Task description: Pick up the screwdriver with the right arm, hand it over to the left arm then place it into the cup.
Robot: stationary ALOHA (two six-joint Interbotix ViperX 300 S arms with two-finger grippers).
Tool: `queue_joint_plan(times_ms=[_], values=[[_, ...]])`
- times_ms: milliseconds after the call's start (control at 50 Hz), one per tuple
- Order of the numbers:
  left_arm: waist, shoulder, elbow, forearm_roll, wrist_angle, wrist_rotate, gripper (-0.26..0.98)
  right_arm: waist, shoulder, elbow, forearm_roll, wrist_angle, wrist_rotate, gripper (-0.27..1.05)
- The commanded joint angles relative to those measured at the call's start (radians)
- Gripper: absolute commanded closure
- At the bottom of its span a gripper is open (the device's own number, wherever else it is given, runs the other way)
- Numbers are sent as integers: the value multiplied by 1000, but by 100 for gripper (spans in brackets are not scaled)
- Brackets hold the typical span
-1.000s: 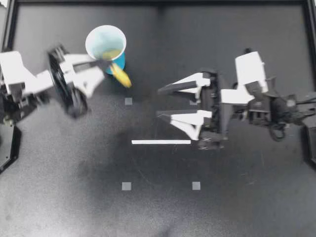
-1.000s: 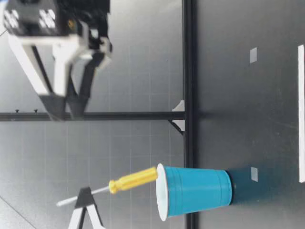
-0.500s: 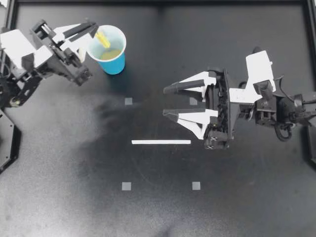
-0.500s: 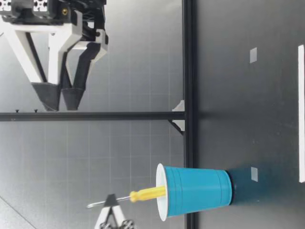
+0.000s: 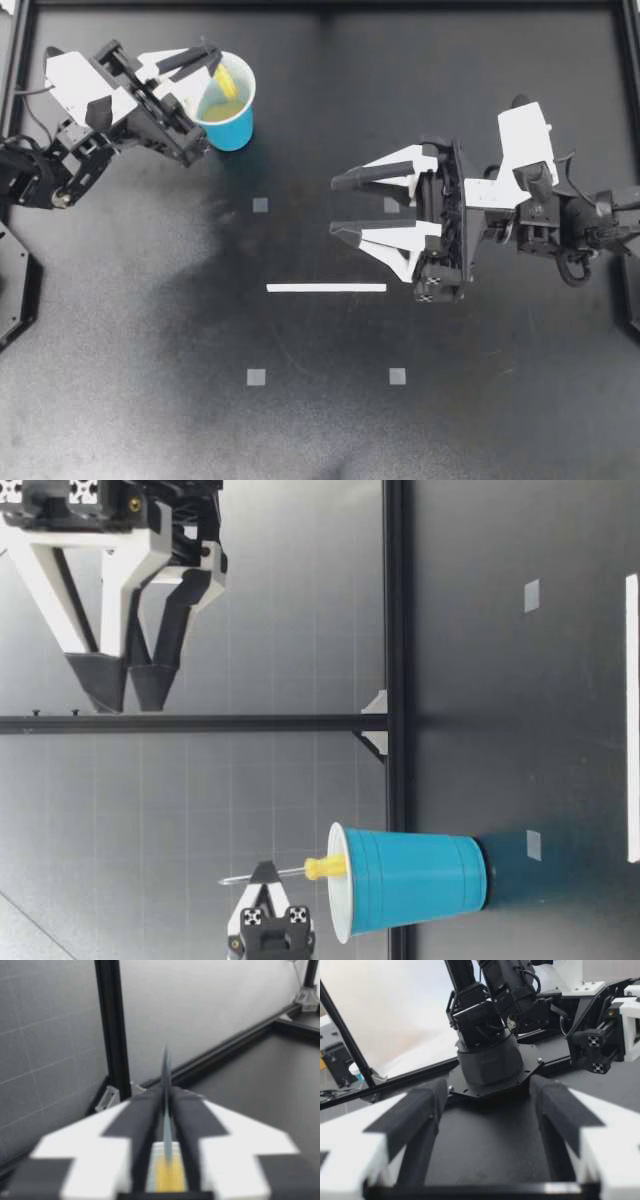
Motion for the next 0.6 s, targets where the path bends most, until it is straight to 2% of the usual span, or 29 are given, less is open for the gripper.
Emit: queue_joint_plan(times_ms=[0,120,320,480,580], values=[[5,-18,-14,0,8,-2,32,2,-23,-12,0,-11,2,9],[5,-23,-17,0,35,-3,23,2,-21,-14,0,-11,2,9],[3,-60,-8,12,64,-32,23,2,-21,-12,0,-9,2,9],[-9,-126,-3,75,130,-71,23,2,-23,-12,0,-11,0,9],[-38,-176,-3,129,176,-83,23,2,-25,-11,-2,-8,-2,9]])
